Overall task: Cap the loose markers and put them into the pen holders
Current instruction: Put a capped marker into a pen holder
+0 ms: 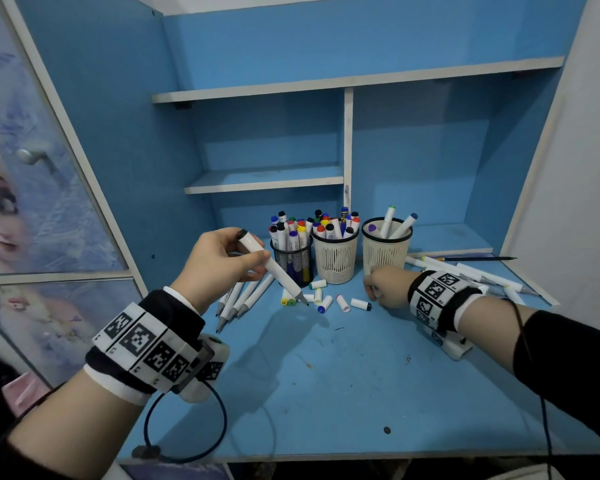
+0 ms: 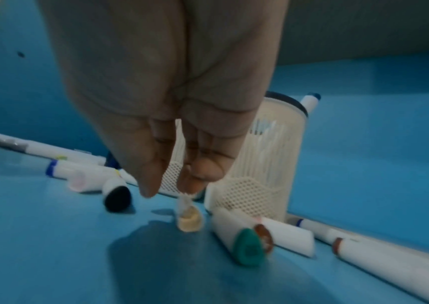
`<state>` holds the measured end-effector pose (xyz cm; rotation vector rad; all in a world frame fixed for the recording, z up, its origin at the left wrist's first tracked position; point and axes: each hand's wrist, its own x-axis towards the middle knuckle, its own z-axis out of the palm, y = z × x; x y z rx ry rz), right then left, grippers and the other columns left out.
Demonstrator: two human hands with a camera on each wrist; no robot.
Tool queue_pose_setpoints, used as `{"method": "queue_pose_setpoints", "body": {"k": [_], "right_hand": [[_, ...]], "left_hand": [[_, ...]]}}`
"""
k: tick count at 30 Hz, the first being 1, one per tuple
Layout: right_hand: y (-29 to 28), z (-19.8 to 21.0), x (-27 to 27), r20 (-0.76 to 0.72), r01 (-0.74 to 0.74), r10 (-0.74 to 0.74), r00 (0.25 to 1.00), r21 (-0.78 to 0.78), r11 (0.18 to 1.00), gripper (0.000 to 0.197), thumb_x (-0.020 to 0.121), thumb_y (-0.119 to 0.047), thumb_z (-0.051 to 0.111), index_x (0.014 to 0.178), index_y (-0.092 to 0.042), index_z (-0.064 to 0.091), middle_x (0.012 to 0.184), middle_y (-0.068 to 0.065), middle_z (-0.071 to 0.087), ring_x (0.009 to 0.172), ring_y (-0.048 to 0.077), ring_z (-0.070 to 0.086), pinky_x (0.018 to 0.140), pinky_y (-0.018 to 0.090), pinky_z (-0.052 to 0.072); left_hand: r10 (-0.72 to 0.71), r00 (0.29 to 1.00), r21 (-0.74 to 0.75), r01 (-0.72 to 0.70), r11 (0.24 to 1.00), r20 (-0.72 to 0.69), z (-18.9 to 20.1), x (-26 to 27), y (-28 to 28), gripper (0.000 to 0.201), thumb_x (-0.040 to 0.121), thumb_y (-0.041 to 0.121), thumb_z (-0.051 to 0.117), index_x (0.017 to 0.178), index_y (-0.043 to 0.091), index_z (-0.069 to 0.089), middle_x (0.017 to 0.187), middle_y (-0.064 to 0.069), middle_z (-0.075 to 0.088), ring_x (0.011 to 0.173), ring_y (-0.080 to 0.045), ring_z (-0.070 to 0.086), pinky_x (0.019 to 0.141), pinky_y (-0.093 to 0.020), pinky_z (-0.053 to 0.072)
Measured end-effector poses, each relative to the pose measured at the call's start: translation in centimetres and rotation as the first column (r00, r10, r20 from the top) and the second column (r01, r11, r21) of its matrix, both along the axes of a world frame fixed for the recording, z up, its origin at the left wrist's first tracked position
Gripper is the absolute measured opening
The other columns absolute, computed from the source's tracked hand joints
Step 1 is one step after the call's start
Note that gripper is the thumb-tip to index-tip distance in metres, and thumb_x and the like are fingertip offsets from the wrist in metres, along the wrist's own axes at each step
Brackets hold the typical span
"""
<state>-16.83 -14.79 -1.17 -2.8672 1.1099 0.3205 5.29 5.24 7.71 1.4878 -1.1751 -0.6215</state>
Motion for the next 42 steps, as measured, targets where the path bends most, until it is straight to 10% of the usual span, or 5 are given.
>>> {"method": "queue_pose_setpoints", "body": {"k": [14,19,25,33,42], "right_hand": [[2.0,0.3,1.6,-0.043,-0.066,0.071,0.997,0.108,0.992,0.027,0.083,-0.009,0.067,0.109,-0.009,0.060,0.098,0.005,0.058,0.083,0.015,0.047,0.066,0.022,0.036],[3.2,1.6,0.0,0.267,0.003,-0.050,0.963,0.173,0.985,0.034,0.083,-0.005,0.062,0.115,-0.012,0.055,0.092,-0.005,0.058,0.075,0.012,0.052,0.067,0.021,0.042],[6.6,2.9,-2.6,0.690,-0.003,-0.250,0.679,0.344,0.939,0.027,0.083,0.000,0.062,0.097,-0.022,0.068,0.096,0.007,0.069,0.078,0.016,0.058,0.077,0.029,0.051],[11.3,3.7,-5.1,0.803,-0.137,-0.559,0.207,0.590,0.796,0.024,0.084,0.011,0.058,0.092,-0.009,0.069,0.083,0.010,0.069,0.067,0.012,0.066,0.065,0.018,0.053],[13.2,4.3,-6.4,0.845,-0.109,-0.520,0.128,0.533,0.839,0.024,0.083,0.005,0.063,0.088,-0.016,0.072,0.082,0.012,0.072,0.072,0.011,0.064,0.074,0.019,0.052]], "left_hand": [[-0.048,0.998,-0.040,0.047,0.998,-0.047,-0.1,-1.7,0.2,0.004,0.084,-0.003,0.064,0.082,0.001,0.062,0.080,-0.021,0.063,0.061,-0.020,0.065,0.058,-0.022,0.055],[-0.026,0.985,-0.087,0.012,0.996,-0.168,-0.7,-1.8,0.3,0.005,0.082,-0.005,0.065,0.084,-0.004,0.060,0.078,-0.021,0.061,0.064,-0.025,0.068,0.064,-0.027,0.059],[-0.015,0.917,-0.168,-0.057,0.984,-0.399,-1.7,-2.6,0.0,0.016,0.083,-0.007,0.063,0.094,-0.001,0.054,0.072,-0.015,0.060,0.065,-0.022,0.071,0.061,-0.024,0.058],[-0.039,0.824,-0.218,-0.103,0.971,-0.566,-2.4,-3.9,-1.0,0.017,0.083,-0.006,0.062,0.092,0.003,0.052,0.076,-0.017,0.066,0.075,-0.032,0.068,0.062,-0.026,0.057],[-0.122,0.830,-0.177,0.029,0.984,-0.545,-3.5,-6.5,-1.5,0.013,0.082,-0.007,0.063,0.088,0.000,0.054,0.070,-0.015,0.070,0.064,-0.027,0.070,0.065,-0.032,0.059]]}}
